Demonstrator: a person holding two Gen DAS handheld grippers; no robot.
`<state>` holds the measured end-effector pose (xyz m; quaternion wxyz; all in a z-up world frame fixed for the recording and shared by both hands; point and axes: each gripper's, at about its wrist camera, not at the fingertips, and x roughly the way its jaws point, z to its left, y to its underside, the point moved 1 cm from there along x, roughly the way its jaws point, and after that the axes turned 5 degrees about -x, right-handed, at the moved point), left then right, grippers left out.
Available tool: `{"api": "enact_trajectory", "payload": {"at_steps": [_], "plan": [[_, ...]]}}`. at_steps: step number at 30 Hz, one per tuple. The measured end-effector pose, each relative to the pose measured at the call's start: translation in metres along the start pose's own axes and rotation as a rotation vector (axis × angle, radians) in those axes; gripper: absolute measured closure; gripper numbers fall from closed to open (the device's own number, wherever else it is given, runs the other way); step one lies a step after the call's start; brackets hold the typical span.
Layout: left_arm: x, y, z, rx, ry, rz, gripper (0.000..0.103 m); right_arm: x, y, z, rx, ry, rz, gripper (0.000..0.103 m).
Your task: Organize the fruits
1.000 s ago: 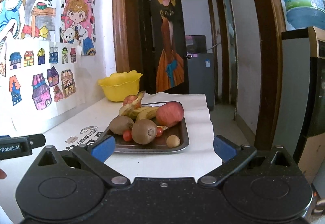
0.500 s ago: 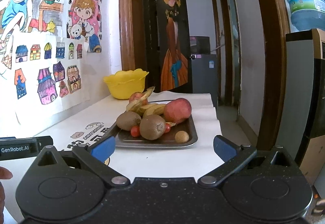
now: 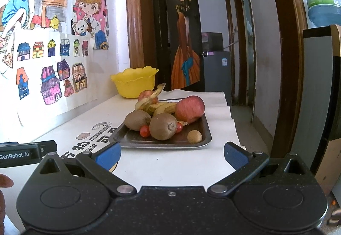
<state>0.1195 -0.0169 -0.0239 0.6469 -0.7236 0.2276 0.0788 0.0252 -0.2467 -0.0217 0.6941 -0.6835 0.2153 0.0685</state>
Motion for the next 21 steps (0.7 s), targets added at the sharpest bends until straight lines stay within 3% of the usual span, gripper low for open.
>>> {"api": "enact_trajectory", "payload": {"at_steps": [21], "plan": [[-0.0015,-0.0002,-0.0019,0.007,-0.001,-0.003,0.001,-0.0013,0.0002,-0.0010,0.002,-0.002,0.001,0.001]]}}
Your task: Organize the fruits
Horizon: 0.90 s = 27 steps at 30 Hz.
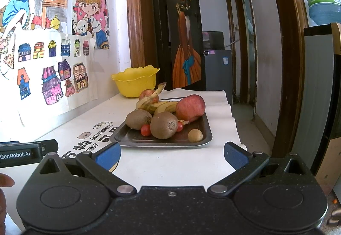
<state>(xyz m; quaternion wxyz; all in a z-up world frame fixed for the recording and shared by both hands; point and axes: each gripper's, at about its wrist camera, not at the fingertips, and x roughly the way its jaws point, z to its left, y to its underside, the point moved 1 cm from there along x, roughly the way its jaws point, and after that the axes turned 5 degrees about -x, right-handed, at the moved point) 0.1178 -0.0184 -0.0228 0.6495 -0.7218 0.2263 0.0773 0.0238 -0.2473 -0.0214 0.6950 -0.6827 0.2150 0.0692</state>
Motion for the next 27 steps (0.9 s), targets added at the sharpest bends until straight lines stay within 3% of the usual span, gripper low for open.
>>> {"api": "enact_trajectory", "payload": {"at_steps": [27], "plan": [[-0.0005,0.0017,-0.0026,0.008,-0.008,0.022,0.001,-0.0005,-0.0001,0.0009,0.001,-0.004,0.001,0.001]]}}
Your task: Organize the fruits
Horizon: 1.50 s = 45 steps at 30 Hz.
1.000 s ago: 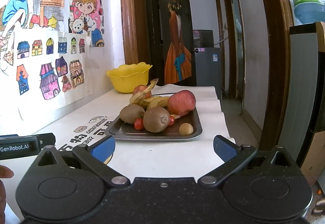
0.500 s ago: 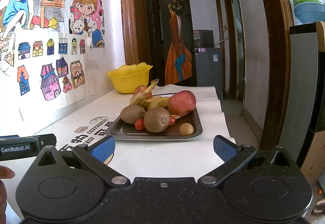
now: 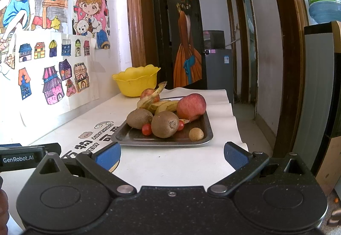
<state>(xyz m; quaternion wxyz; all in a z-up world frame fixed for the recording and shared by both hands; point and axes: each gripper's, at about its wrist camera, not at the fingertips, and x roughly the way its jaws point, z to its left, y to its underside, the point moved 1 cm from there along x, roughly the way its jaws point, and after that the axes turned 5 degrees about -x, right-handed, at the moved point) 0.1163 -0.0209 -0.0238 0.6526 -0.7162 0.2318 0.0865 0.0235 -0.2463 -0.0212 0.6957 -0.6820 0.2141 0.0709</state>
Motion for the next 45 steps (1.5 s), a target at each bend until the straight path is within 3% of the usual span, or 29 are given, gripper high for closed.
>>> {"api": "enact_trajectory", "payload": {"at_steps": [45], "plan": [[0.0039,0.0024,-0.0038,0.020,-0.001,0.006,0.001,0.0008,0.0065,0.0038,0.008,-0.003,0.012,0.001]]}}
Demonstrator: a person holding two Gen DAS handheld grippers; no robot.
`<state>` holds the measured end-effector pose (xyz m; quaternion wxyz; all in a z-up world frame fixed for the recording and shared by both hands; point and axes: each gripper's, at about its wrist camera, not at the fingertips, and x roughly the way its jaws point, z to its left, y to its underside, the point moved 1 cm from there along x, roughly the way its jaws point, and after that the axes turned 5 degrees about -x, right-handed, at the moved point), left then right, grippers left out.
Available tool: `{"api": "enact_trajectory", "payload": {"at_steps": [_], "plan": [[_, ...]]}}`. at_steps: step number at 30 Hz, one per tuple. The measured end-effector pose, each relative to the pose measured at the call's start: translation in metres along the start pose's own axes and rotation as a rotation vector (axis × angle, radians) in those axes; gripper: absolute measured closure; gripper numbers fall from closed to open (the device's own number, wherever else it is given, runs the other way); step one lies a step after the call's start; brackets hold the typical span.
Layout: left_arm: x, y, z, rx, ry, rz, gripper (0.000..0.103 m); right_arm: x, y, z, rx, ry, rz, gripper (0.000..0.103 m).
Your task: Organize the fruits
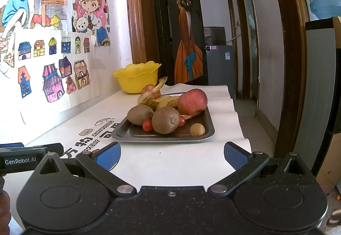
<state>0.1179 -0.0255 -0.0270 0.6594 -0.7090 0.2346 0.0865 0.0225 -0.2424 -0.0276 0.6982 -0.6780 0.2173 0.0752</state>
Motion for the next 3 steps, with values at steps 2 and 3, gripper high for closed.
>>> {"api": "enact_trajectory", "payload": {"at_steps": [2,3], "plan": [[0.0008,0.0005,0.0000,0.000,0.000,0.004,0.001,0.0002,0.0015,0.0011,0.001,-0.002,0.004,0.001],[0.0015,0.0008,-0.0002,0.001,0.002,0.008,0.001,0.0001,0.0018,0.0011,0.002,-0.003,0.007,0.001]]}}
